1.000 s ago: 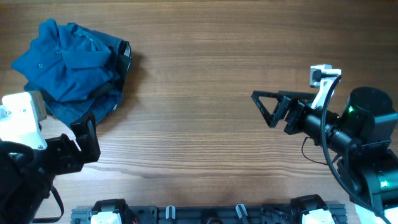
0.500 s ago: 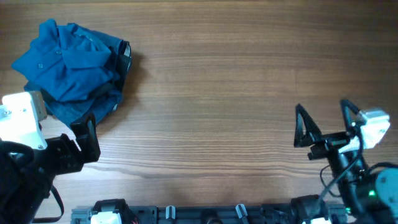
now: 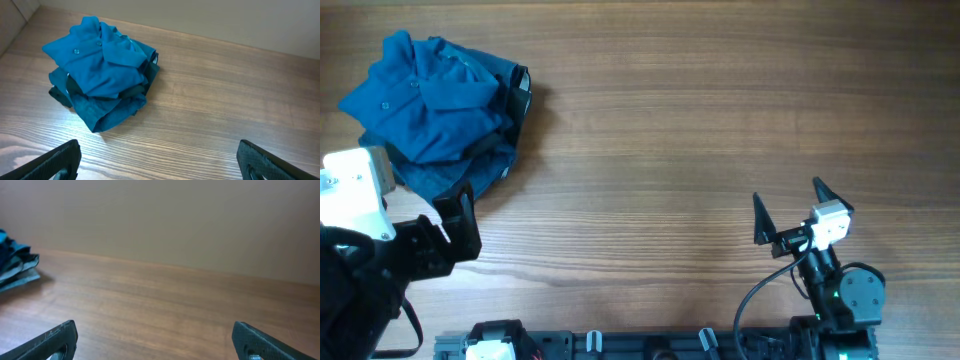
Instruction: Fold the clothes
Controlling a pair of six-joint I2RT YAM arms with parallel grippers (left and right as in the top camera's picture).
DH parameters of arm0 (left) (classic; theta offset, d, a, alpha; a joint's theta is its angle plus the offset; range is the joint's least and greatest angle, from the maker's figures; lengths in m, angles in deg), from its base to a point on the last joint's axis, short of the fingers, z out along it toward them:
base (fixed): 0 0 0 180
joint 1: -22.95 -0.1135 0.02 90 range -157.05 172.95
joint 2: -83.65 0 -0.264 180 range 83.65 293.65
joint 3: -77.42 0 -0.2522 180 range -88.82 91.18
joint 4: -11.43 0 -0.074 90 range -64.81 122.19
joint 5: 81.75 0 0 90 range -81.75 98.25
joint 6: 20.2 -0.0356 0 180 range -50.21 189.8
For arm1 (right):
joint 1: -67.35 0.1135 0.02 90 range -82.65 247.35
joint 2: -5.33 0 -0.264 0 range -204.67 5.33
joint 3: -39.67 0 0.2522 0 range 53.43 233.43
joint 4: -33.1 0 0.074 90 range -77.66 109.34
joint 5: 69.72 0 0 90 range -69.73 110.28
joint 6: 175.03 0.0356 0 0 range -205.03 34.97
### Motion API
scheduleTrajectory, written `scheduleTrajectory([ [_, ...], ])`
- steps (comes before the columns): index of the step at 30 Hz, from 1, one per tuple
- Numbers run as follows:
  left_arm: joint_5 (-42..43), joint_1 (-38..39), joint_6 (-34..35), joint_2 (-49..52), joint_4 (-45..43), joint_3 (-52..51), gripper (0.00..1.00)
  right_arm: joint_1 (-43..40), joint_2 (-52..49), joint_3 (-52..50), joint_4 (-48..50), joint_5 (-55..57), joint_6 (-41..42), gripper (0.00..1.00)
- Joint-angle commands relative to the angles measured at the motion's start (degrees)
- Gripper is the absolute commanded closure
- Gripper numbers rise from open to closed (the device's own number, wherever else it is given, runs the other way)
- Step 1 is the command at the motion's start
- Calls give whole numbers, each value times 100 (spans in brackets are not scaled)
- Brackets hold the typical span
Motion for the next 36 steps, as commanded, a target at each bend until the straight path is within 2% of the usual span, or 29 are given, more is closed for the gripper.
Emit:
scheduleTrajectory([
  [1,-33,48,55,-24,-13,9,0,-33,116,-350,372,-417,52,0],
  [4,-33,48,55,-24,-15,9,0,-33,116,-575,835,-540,55,0],
  [29,-74,48,0,-66,-28,2,0,-33,107,-573,765,-535,-9,0],
  [32,-155,48,-9,-273,-911,-393,0,-33,107,-573,763,-533,-9,0],
  [36,437,48,-7,-1228,-3237,-2485,0,-33,107,-573,763,-533,-9,0],
])
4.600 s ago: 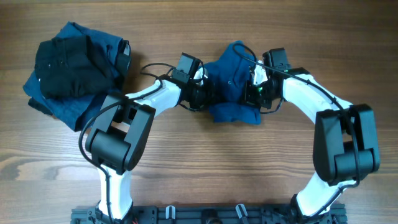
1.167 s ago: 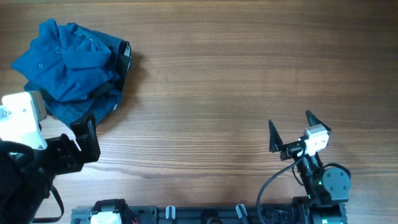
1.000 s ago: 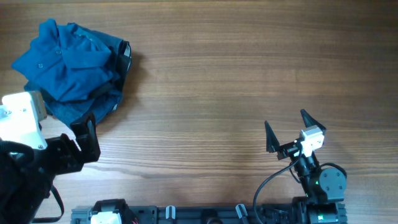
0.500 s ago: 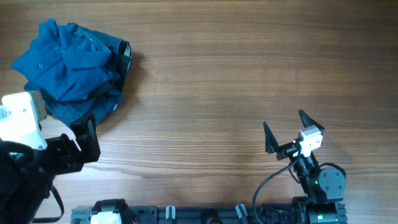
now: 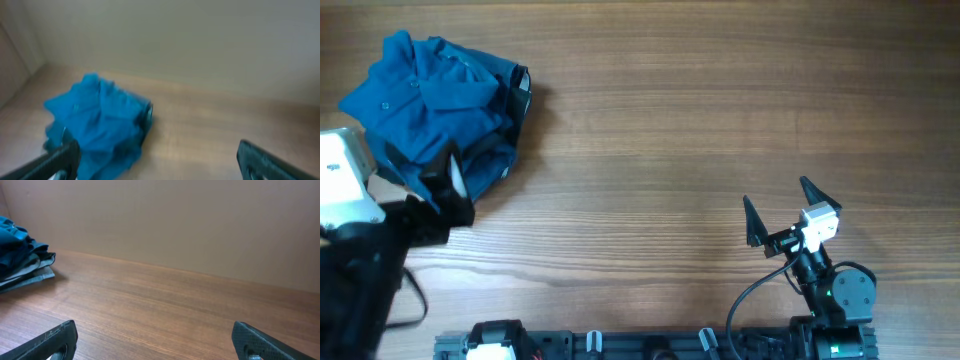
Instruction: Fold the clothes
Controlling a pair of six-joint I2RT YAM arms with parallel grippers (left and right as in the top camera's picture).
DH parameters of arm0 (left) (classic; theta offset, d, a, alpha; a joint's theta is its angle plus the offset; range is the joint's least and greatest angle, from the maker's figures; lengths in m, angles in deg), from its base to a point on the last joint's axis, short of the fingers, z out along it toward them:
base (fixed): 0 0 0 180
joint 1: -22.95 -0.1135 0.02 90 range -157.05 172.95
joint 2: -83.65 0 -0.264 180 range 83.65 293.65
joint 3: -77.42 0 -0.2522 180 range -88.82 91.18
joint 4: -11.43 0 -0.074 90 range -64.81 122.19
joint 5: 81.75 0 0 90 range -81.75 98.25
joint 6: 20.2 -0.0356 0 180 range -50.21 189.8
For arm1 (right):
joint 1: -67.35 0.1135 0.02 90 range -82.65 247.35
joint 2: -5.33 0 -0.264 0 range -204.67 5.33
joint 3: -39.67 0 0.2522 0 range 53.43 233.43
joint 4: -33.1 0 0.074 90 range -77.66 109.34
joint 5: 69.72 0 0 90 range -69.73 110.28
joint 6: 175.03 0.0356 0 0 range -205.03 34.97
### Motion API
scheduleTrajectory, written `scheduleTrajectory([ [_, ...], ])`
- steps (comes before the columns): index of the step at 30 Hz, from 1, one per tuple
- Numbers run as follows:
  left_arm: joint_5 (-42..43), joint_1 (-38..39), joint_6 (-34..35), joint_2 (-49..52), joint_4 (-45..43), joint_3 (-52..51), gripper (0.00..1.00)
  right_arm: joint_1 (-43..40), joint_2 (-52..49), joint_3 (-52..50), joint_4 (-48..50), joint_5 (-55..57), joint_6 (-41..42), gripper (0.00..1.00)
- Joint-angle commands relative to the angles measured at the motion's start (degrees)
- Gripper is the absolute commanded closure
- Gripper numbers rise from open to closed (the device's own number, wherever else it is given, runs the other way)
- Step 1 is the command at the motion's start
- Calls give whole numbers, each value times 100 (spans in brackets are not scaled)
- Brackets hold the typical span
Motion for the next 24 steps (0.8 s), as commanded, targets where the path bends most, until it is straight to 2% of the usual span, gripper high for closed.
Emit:
scheduleTrajectory([
  [1,651,48,-4,-925,-1491,-2015,0,-33,74,-15,15,-131,-11,0],
  [5,981,48,81,-2240,-3416,-4513,0,-33,74,-15,15,-133,-11,0],
  [10,984,48,317,-3727,-4881,-6791,0,-33,74,-15,15,-133,-9,0],
  [19,901,50,315,-4918,-5748,-8450,0,-33,74,-15,15,-133,-9,0],
  [24,876,98,313,-4911,-6105,-8933,0,-33,74,-15,15,-133,-9,0],
])
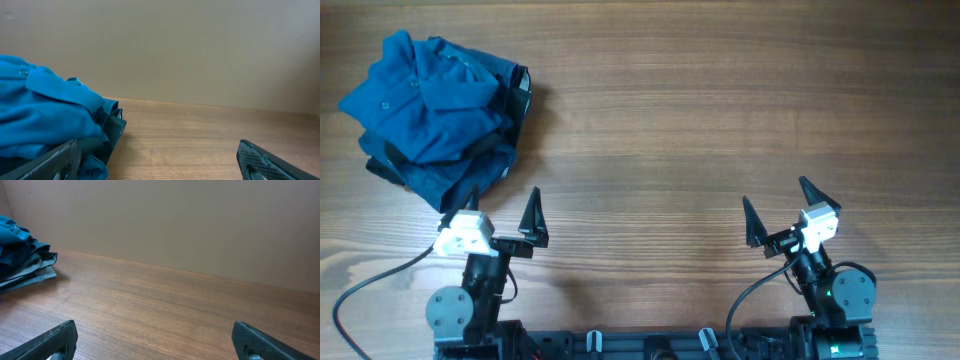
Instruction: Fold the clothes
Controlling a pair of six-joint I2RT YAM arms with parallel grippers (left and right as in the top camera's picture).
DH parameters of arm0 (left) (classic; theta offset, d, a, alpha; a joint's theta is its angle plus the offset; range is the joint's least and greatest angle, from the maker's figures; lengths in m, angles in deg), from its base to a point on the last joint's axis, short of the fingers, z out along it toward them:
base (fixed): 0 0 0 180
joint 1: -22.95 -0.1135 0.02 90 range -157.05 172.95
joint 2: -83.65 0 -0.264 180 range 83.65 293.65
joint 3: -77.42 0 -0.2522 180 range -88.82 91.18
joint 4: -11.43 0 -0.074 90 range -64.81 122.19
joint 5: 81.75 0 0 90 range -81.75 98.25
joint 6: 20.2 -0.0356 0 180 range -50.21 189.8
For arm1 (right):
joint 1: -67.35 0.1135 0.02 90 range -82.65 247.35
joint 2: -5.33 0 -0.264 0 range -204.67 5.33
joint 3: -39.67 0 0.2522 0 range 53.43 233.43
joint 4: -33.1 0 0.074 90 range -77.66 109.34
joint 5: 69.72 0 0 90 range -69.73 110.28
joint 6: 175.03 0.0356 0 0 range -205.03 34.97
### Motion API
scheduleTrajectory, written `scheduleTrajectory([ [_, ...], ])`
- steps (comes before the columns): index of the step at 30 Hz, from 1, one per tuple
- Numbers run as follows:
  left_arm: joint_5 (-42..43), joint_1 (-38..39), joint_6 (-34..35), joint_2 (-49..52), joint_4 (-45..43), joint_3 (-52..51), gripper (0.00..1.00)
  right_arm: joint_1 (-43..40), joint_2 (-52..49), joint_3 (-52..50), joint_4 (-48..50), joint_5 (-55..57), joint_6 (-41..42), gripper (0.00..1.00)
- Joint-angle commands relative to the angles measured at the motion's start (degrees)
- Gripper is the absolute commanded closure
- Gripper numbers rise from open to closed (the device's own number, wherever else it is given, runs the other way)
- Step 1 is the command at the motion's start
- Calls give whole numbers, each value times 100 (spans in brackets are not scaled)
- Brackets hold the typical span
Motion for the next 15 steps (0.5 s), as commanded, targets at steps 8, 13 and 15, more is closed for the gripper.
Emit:
scheduleTrajectory([
  [8,-35,219,72,-70,-323,-927,0,-33,61,-9,20,-90,-11,0],
  [13,-35,289,74,-68,-262,-927,0,-33,61,-9,20,-90,-9,0],
  [15,-35,289,72,-68,-262,-927,0,-33,61,-9,20,-87,-11,0],
])
